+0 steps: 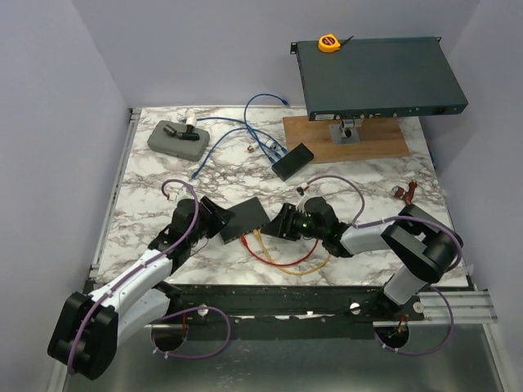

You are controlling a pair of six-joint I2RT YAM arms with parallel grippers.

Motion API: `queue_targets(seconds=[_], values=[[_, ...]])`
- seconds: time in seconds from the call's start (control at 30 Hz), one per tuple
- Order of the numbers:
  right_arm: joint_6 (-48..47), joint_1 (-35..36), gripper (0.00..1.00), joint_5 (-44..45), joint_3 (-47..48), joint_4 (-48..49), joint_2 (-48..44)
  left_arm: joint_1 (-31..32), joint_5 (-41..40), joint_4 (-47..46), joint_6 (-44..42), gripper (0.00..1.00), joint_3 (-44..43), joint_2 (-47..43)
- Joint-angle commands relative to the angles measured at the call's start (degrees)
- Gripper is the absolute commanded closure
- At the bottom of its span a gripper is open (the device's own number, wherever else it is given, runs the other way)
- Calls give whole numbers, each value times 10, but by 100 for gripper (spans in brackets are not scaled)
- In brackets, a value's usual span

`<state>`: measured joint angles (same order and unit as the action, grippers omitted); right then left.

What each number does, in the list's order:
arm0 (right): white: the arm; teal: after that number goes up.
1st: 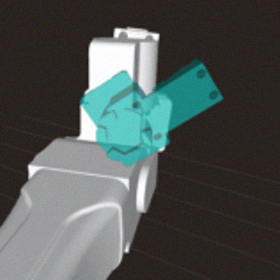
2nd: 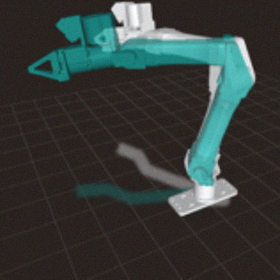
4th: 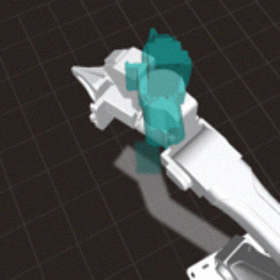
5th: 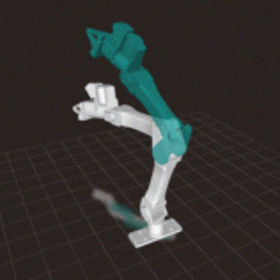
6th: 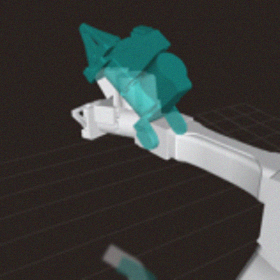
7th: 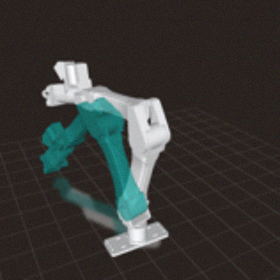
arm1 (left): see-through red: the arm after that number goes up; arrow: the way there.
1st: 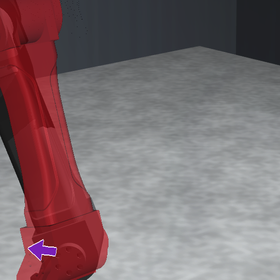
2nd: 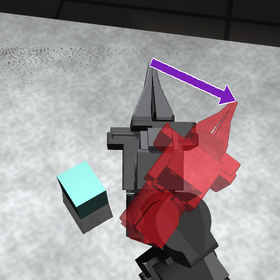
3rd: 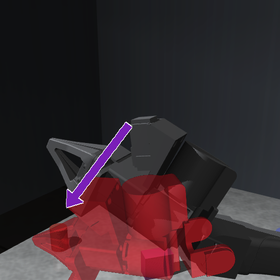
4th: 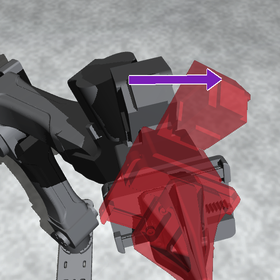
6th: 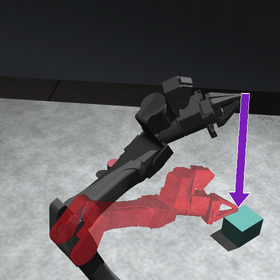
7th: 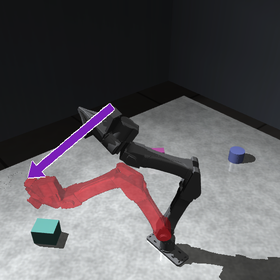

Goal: Pull the plug from the switch port
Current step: Move the switch port to the center of the board, then pull the connector from the switch port.

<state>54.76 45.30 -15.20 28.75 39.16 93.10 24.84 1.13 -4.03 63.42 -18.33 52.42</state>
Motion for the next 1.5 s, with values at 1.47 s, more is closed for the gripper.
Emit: queue_targets(seconds=[1.47], values=[[95, 16, 77, -2, 91, -27, 166, 27, -46, -103, -17, 77, 50, 100]])
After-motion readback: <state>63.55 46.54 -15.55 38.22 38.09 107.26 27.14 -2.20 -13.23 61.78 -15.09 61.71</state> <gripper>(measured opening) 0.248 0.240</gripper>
